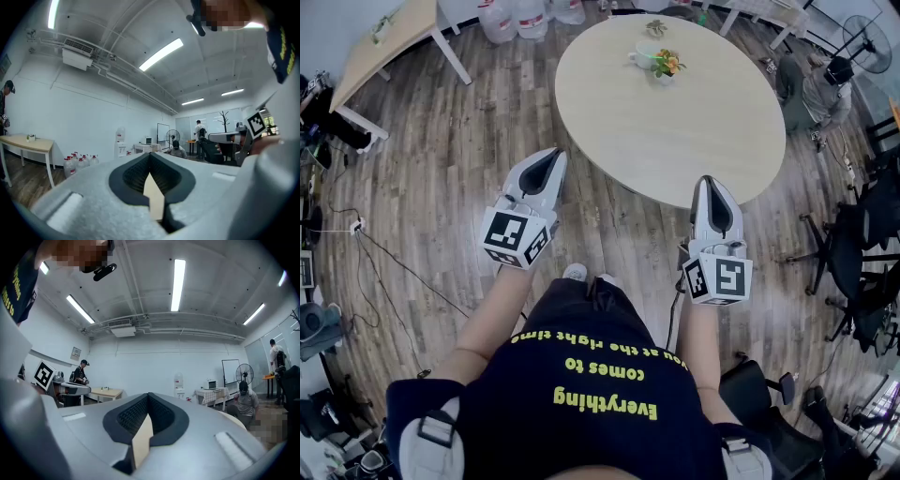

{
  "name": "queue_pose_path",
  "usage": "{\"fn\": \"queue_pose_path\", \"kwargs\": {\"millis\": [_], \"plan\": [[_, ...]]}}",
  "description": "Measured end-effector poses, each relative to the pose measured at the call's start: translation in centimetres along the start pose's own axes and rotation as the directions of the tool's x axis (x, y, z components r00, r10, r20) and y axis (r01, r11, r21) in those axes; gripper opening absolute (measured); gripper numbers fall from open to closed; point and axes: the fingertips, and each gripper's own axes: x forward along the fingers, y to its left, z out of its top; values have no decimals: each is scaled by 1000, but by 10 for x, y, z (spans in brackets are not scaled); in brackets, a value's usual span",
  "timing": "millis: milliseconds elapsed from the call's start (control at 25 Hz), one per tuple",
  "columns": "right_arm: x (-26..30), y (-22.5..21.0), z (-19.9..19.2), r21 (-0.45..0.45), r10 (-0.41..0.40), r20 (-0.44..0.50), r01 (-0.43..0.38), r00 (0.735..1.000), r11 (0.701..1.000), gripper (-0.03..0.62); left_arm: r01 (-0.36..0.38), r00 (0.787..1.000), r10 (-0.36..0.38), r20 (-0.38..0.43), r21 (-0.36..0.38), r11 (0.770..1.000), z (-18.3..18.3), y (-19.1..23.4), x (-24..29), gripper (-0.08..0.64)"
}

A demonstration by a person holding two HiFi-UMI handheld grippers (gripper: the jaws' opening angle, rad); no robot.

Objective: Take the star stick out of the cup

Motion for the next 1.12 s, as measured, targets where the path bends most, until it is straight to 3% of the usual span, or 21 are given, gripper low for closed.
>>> {"fn": "queue_pose_path", "kwargs": {"millis": [280, 440, 760, 1120], "plan": [[-1, -5, 1, 28, 51, 14, -51, 999, 998, 14, -11, 1000, 11, 10, 18, 1000, -1, -15, 10, 3], [-3, -10, -6, 43, 67, -7, -67, 998, 997, 79, -42, 999, 41, 9, 20, 999, -3, -22, 11, 3], [11, -23, -22, 71, 77, -50, -74, 996, 995, 175, -13, 998, 12, -65, -16, 1000, -22, -28, 35, 228], [69, -36, -32, 76, 65, -67, -60, 996, 995, 198, 12, 999, -12, -50, -4, 1000, -19, 6, 91, 282]]}}
